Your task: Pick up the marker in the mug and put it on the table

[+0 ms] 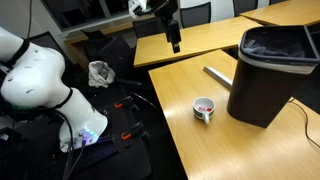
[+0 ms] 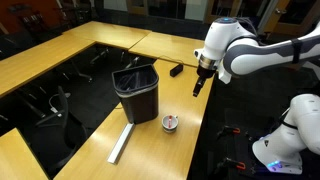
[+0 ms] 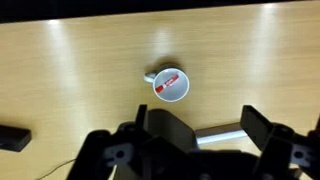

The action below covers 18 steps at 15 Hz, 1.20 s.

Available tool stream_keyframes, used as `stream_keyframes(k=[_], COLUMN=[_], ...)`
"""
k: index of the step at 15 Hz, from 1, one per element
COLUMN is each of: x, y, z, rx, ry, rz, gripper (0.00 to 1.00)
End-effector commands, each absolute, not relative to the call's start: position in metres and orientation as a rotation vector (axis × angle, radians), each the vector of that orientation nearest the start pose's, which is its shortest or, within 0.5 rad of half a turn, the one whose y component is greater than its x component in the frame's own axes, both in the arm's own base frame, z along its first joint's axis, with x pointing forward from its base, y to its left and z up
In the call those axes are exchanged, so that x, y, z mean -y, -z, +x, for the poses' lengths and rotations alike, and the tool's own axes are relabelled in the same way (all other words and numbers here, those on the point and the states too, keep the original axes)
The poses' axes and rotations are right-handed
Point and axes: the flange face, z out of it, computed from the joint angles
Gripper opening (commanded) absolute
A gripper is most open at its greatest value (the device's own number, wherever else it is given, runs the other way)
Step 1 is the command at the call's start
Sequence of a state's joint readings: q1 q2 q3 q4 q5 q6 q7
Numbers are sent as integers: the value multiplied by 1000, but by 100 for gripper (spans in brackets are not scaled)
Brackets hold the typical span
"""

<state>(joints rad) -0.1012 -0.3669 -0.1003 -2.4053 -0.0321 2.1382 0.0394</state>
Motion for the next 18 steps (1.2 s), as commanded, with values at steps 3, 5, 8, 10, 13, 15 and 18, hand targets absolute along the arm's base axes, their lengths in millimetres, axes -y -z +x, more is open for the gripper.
stream_keyframes(k=[3,5,8,10,13,15,18], x=[92,92,85,80,79,85,94], y=[-460,-460,-441,-413,-361,-324,-281], z=[433,433,443,452,462,470,482], rx=[-344,-344,-637,-796,-1035,-1199,-1446], ry=[154,154,325,382,412,411,414], rz=[-3118,-3118,-3064,-3016,-2940,-2890,-2830], gripper=[100,100,100,100,100,100,100])
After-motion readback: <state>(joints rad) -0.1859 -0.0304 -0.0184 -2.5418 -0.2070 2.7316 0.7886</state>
